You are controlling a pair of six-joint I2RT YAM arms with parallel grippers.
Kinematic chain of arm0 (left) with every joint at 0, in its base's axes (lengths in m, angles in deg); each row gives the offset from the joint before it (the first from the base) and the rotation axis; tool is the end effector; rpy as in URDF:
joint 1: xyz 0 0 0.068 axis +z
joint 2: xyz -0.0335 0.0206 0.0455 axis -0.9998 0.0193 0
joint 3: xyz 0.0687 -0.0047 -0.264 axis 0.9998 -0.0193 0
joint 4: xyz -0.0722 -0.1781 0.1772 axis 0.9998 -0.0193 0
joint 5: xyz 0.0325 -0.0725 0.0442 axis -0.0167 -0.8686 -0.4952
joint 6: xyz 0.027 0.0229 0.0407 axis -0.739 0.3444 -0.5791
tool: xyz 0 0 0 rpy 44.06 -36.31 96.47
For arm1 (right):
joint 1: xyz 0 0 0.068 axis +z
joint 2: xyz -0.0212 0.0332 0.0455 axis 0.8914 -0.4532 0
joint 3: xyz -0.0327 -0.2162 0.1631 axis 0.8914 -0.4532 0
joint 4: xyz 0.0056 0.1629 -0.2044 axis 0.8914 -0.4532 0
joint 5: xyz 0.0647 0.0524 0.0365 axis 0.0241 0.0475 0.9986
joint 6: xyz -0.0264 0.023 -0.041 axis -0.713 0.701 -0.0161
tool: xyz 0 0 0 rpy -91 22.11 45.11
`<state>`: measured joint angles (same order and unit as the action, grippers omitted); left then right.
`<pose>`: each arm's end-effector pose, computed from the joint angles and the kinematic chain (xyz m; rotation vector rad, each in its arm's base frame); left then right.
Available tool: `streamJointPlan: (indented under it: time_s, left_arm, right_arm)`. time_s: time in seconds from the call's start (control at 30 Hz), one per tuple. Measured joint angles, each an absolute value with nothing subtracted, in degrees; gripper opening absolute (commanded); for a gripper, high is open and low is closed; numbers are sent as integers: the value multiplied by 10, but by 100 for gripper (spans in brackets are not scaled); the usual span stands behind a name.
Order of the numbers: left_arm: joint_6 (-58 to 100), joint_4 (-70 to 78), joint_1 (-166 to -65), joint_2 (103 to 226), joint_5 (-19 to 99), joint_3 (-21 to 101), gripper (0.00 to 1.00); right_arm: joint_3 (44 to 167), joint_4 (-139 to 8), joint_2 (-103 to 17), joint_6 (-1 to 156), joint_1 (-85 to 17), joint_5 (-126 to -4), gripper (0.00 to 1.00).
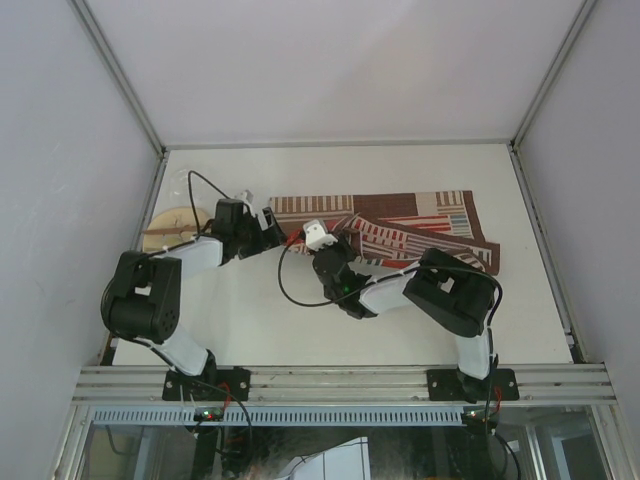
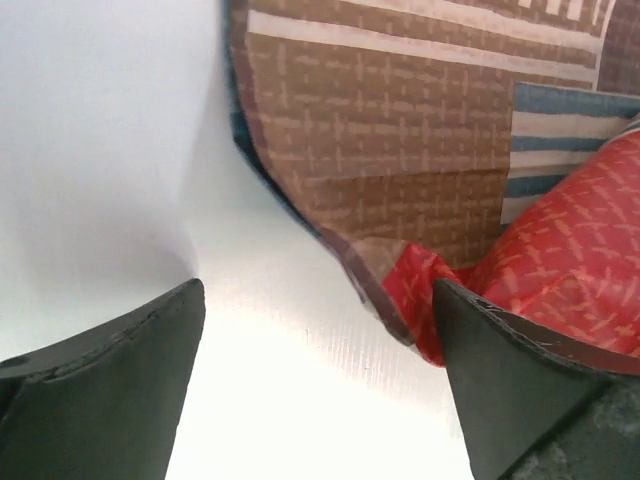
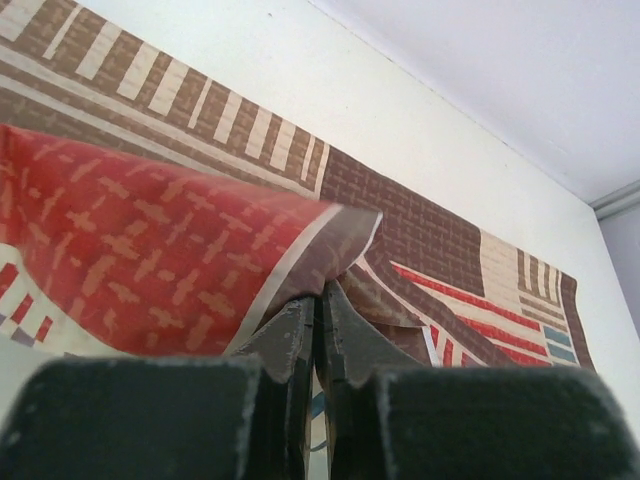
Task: Set the dinner table for one person
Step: Flatten out the napkin at the center of the board.
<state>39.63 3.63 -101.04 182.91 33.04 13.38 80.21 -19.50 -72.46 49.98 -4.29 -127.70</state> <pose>0.3113 -0.0765 0.1571 -0.2596 2.4313 -0.6591 0.2211 0.3081 0.1539 -0.5304 1.6495 -0.3936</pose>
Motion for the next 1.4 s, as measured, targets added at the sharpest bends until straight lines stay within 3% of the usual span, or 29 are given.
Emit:
streamJointPlan:
  time_s: [0.4, 1.0, 1.27, 1.4]
  left_arm:
    - [404, 20, -1022, 1783, 392, 98, 100]
    - [402, -51, -1063, 1519, 480, -14, 100]
    - [472, 81, -1064, 1366, 469, -146, 100]
    - [531, 141, -1068, 1364, 472, -195, 100]
  right_arm:
    - [808, -215, -725, 535, -52, -1256, 0]
    - [808, -224, -724, 563, -57, -1241, 0]
    - [808, -250, -691, 593, -58, -1229, 0]
    - [808, -251, -683, 598, -58, -1225, 0]
